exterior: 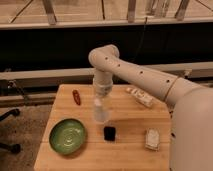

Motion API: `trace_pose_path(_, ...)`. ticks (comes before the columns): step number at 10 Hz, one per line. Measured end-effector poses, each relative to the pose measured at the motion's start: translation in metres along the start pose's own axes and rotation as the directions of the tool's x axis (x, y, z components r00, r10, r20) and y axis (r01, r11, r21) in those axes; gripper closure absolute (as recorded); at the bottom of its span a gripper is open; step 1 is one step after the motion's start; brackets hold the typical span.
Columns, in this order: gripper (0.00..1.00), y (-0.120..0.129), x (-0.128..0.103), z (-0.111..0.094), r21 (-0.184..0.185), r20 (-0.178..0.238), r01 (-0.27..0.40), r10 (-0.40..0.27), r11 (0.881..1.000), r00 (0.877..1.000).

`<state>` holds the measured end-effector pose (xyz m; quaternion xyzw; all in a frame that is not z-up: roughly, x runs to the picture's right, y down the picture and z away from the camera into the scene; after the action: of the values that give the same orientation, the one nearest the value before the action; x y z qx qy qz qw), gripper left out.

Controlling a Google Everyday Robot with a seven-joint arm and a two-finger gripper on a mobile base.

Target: Place the ceramic cup over the eraser

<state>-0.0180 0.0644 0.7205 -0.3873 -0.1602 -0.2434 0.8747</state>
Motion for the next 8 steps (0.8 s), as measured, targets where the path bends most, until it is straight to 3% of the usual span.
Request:
trace_pose_path(4,1.0,-0.001,-0.004,-0.031,0.049,-0.016,0.014,-0.013,0.999,1.0)
trace_pose_path(8,1.0,0.027,-0.013,-0.049,0.076,-0.016,0.014,-0.013,0.997,1.0)
